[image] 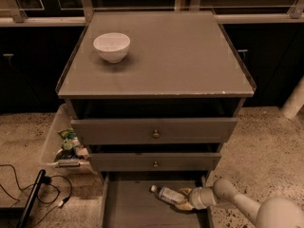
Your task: Place blue plastic bottle into bottom drawer
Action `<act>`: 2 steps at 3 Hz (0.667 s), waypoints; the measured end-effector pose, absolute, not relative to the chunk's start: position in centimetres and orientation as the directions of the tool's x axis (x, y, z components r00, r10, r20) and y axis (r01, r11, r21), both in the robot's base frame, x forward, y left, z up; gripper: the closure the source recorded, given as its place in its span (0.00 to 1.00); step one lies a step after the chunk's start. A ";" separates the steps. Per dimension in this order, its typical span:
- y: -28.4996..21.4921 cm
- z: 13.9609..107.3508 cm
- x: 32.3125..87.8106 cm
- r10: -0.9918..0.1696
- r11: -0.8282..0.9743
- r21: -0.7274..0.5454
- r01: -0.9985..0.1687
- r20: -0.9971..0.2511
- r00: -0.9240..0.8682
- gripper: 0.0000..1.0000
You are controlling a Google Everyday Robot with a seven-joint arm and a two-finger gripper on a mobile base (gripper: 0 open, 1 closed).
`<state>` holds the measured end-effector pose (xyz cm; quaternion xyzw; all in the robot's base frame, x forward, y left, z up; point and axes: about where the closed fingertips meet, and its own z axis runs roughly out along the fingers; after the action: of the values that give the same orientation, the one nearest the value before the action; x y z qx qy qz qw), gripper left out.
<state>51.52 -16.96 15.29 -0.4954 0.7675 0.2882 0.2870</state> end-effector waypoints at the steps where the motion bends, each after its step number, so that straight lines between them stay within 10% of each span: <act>1: -17.0 15.3 51.5 -0.595 0.343 0.158 -0.926 -0.726 -0.344 0.35; 2: -17.0 15.3 51.5 -0.595 0.343 0.158 -0.926 -0.726 -0.344 0.12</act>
Offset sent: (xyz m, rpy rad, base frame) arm 0.0000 0.0000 0.0000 0.0000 0.0000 0.0000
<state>51.52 -16.95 15.28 -0.4954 0.7675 0.2882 0.2870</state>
